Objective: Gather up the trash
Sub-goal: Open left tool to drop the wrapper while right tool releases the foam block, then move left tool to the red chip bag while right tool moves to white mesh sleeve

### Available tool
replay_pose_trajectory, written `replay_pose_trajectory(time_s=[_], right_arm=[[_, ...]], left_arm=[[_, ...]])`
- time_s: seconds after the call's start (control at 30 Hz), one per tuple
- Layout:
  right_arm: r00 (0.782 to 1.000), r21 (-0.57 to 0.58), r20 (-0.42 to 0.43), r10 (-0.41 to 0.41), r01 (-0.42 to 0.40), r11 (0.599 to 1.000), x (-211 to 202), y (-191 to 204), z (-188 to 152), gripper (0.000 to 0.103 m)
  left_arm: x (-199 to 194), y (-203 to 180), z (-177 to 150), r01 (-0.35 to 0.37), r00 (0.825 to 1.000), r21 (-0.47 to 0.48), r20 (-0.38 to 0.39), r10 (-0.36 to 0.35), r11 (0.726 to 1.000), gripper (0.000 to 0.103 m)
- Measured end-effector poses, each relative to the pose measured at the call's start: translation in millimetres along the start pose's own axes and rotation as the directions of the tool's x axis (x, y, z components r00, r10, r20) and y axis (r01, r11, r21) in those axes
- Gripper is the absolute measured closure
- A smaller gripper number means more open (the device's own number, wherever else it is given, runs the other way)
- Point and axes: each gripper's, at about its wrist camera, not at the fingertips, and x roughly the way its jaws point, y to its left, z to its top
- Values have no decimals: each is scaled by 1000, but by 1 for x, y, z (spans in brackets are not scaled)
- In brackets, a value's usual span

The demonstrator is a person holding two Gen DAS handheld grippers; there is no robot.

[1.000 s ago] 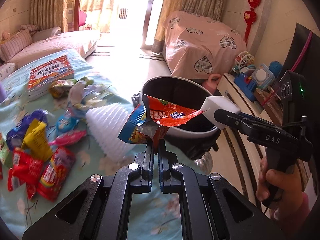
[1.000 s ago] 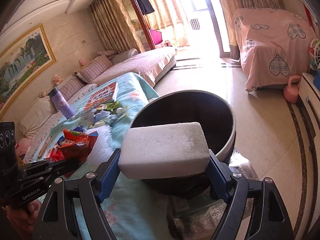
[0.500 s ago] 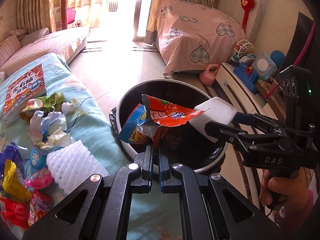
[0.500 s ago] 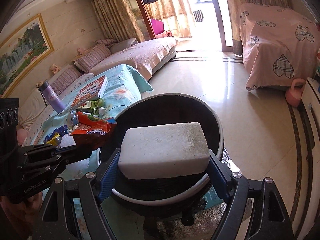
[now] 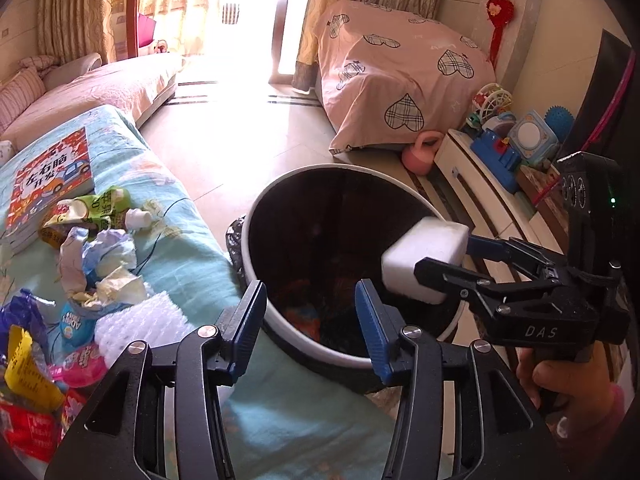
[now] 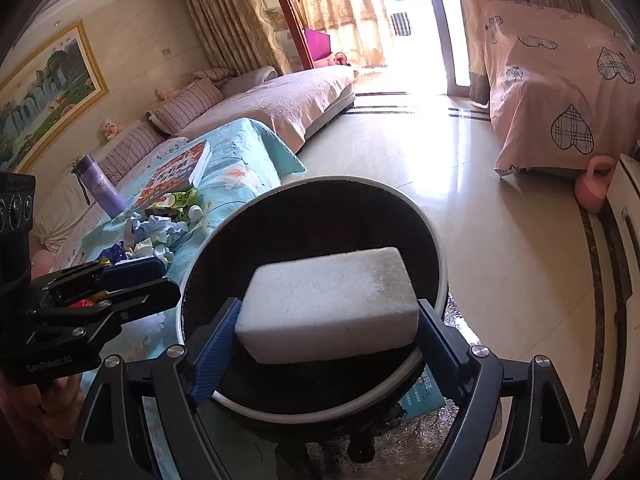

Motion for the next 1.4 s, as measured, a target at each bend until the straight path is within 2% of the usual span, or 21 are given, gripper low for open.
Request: replay_pose_trajectory(time_s=[0.2, 0.53, 0.77, 1.13, 1.4], right_arm=[[999, 33, 31, 7, -8, 999, -13, 2, -5, 9], [996, 83, 71, 50, -55, 995, -32, 29, -30, 7], [994, 89, 60, 97, -102, 991, -33, 62, -52, 7], [987, 63, 32, 156, -158, 985, -22, 112, -74, 7], [986, 23, 21, 165, -166, 986, -13, 141, -80, 7]], left_arm=[[-19, 10, -23, -8, 1000, -45, 9, 9, 999, 49], [-57, 39, -75, -29, 999, -147, 11, 31, 989, 48], [-86, 62, -108, -63, 997, -204, 24, 69, 977, 48], [-120, 99, -146, -122, 988, -301, 55, 145, 946, 48], [-137, 131, -166, -176, 975, -383, 61, 214, 907, 48]])
